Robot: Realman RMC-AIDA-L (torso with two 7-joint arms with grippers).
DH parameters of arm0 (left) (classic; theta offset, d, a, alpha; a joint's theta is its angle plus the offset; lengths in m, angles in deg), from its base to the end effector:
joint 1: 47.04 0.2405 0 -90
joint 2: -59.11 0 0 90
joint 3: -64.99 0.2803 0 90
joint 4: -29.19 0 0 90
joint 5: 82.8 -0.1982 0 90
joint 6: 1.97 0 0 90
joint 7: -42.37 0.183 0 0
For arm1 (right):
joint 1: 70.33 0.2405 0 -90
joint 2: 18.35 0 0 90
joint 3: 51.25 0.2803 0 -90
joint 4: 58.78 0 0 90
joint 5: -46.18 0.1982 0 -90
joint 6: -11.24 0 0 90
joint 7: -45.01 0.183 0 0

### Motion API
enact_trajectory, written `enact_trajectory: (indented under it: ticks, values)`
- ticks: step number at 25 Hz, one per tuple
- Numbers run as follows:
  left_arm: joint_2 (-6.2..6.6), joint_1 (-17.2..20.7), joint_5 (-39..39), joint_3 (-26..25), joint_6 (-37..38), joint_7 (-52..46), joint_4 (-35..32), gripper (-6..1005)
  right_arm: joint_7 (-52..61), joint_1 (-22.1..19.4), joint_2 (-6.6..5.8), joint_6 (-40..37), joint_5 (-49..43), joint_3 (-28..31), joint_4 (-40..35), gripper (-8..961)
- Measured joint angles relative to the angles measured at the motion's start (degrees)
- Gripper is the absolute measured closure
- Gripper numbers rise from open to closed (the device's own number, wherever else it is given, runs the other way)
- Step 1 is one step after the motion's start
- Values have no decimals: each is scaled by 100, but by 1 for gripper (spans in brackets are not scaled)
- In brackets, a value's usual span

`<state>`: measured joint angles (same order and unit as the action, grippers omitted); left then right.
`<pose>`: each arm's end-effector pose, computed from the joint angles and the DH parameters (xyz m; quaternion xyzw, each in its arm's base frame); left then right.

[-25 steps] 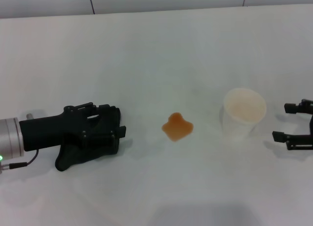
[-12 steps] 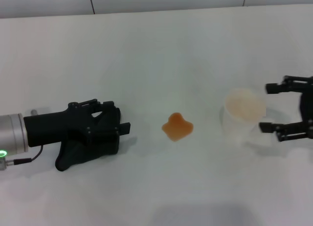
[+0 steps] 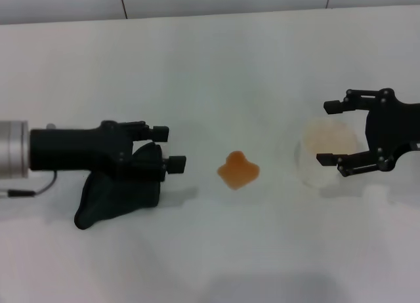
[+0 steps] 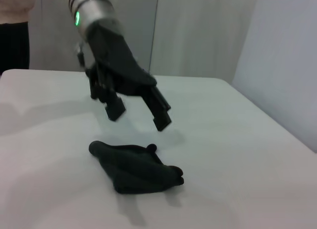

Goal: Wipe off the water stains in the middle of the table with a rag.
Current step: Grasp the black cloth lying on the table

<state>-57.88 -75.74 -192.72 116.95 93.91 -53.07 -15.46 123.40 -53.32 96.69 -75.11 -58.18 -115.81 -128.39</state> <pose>-0.2377 0.3240 -0.0395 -0.9402 -0.2600 -0.2187 0.0232 0.2397 0.3237 -0.0014 -0.9770 -0.0020 0.1287 0.1702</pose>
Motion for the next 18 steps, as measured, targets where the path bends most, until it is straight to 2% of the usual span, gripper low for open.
enact_trajectory:
  ticks: [3,7,12,13,14,18]
  values:
    - [8,-86,-465,249,335,-937,-1031,166,1,1,7,20,14,-4,-2,96]
    - [24,-390,-1114,343,695,-1817,-1924,166,1,4,9,39,24,-5,15,97]
    - [45,-1039,-2271,417,706,-3202,-2095,167,1,8,9,46,103,-8,28,97]
    - [45,-1039,-2271,417,706,-3202,-2095,167,0,14,9,46,114,-15,28,97]
    - [-31,-1272,-2899,578,598,-3693,-2051,167,-4,22,9,52,143,-36,30,97]
    - [-196,-1536,-3685,838,328,-4154,-1979,167,-43,26,9,88,232,-72,35,97]
